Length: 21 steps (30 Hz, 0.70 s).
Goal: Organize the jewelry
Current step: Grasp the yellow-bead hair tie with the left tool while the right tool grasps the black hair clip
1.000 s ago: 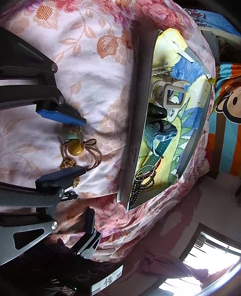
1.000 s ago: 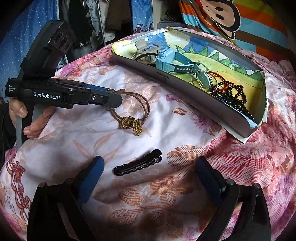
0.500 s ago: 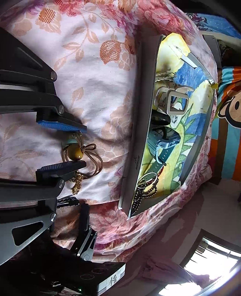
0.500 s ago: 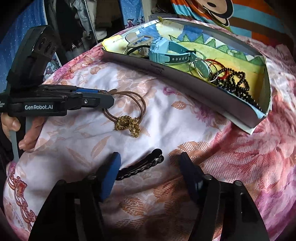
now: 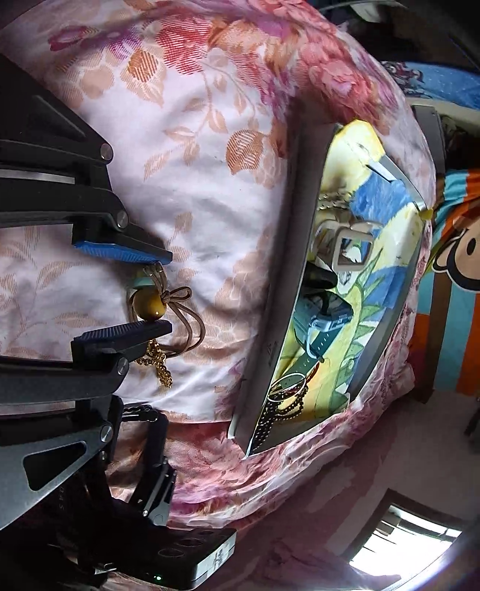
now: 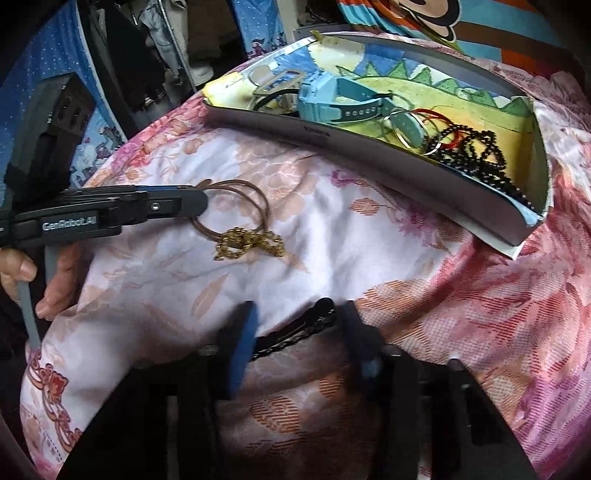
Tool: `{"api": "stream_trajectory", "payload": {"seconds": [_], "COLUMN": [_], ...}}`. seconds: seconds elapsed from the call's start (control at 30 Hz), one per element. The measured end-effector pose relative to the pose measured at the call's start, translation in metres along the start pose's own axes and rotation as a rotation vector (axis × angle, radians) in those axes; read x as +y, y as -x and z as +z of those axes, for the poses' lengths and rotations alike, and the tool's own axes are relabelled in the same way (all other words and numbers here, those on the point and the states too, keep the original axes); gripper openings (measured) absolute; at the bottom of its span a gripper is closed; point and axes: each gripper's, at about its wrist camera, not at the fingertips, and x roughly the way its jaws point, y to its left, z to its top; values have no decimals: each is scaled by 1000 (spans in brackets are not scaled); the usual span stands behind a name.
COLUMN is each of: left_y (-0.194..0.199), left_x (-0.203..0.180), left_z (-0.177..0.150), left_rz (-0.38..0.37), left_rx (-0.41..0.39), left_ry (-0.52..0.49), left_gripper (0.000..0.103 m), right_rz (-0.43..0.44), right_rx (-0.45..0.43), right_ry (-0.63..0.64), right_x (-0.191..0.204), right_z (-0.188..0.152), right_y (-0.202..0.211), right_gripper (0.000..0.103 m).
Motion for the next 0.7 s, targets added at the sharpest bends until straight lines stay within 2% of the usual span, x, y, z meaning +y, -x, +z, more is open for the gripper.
{"api": "stream_trajectory", "payload": {"seconds": [0.03, 0.17, 0.7], "left_y": [0, 0, 23], "left_x": [0, 1, -7], "left_z": [0, -1, 4], "left_rz": [0, 5, 8], "left_rx": [0, -6, -110], "left_ry": [-2, -14, -26], "left_gripper": [29, 29, 28], "right_rz": [7, 10, 18], "right_rx": [0, -6, -46], "right_ry": [1, 8, -6], "right_x": [1, 3, -3], "right_z": [0, -1, 2], "right_y": [0, 1, 16], "right_gripper": [21, 16, 15]}}
